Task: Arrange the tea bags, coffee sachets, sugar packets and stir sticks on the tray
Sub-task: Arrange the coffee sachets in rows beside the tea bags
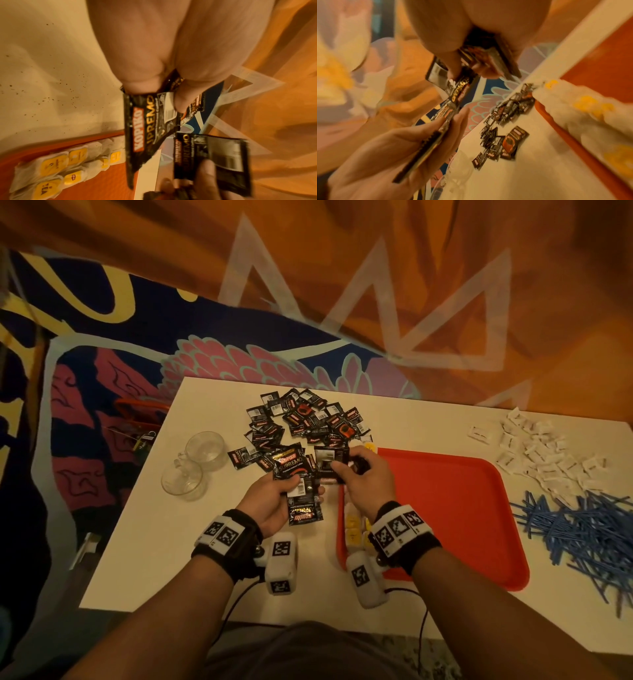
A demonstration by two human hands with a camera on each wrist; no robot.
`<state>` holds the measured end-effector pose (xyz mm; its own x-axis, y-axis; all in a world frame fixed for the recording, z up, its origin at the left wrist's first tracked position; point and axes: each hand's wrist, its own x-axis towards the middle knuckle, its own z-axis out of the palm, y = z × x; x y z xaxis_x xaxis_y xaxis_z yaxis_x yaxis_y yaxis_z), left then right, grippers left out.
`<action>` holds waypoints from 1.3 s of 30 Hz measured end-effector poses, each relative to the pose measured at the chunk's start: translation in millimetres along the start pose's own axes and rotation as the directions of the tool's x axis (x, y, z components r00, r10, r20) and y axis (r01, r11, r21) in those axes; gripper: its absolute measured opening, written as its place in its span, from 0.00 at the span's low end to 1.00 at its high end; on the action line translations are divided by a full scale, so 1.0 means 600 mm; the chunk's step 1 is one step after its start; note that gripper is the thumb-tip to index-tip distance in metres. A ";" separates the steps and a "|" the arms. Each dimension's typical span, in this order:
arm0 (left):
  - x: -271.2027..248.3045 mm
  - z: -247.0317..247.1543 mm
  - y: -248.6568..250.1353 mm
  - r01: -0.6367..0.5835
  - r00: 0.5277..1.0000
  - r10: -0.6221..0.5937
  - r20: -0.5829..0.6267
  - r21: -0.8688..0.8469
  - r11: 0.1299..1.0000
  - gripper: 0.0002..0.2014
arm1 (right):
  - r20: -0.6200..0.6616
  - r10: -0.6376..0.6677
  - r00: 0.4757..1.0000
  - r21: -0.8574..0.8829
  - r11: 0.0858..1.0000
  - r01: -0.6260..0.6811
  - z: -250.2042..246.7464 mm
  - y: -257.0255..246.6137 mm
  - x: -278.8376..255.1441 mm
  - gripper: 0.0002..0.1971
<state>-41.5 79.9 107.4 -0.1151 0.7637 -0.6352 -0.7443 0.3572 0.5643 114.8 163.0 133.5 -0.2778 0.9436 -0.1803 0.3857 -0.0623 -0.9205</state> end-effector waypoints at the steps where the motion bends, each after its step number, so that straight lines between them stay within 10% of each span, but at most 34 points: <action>1: -0.001 -0.001 0.000 0.015 1.000 -0.015 -0.006 0.004 1.000 0.18 | -0.026 -0.109 0.994 -0.025 0.994 0.109 -0.002 -0.004 -0.001 0.07; 6: -0.004 0.002 0.001 0.052 0.997 -0.052 -0.058 -0.011 0.999 0.20 | 0.166 -0.471 0.866 -0.205 0.843 0.498 0.002 -0.006 -0.011 0.13; 15: -0.010 0.004 0.003 0.058 0.997 -0.061 -0.048 -0.065 0.996 0.16 | 0.420 -0.501 0.757 -0.477 0.588 0.653 -0.001 0.022 -0.024 0.13; 19: -0.007 -0.002 -0.003 -0.024 0.999 0.023 -0.049 -0.034 0.999 0.18 | 0.416 -0.333 0.846 -0.409 0.763 0.501 -0.007 0.015 -0.029 0.18; 23: -0.006 0.002 -0.004 -0.074 0.995 0.072 -0.070 -0.021 0.997 0.19 | 0.105 -0.067 0.992 -0.051 0.996 0.073 0.001 0.008 -0.024 0.13; 26: -0.006 0.012 -0.009 -0.099 0.993 0.099 -0.062 -0.009 0.995 0.19 | 0.149 0.110 0.983 -0.031 0.994 -0.107 0.011 0.009 -0.023 0.20; 39: -0.019 0.023 0.003 -0.083 0.995 0.082 -0.063 -0.025 0.996 0.15 | 0.068 0.172 0.983 0.493 0.851 -0.183 -0.004 -0.009 -0.015 0.19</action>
<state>-32.7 79.1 123.1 -0.2169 0.7547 -0.6192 -0.7481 0.2791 0.6021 117.1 155.5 140.9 -0.2663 0.8944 -0.3594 -0.0544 -0.3862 -0.9208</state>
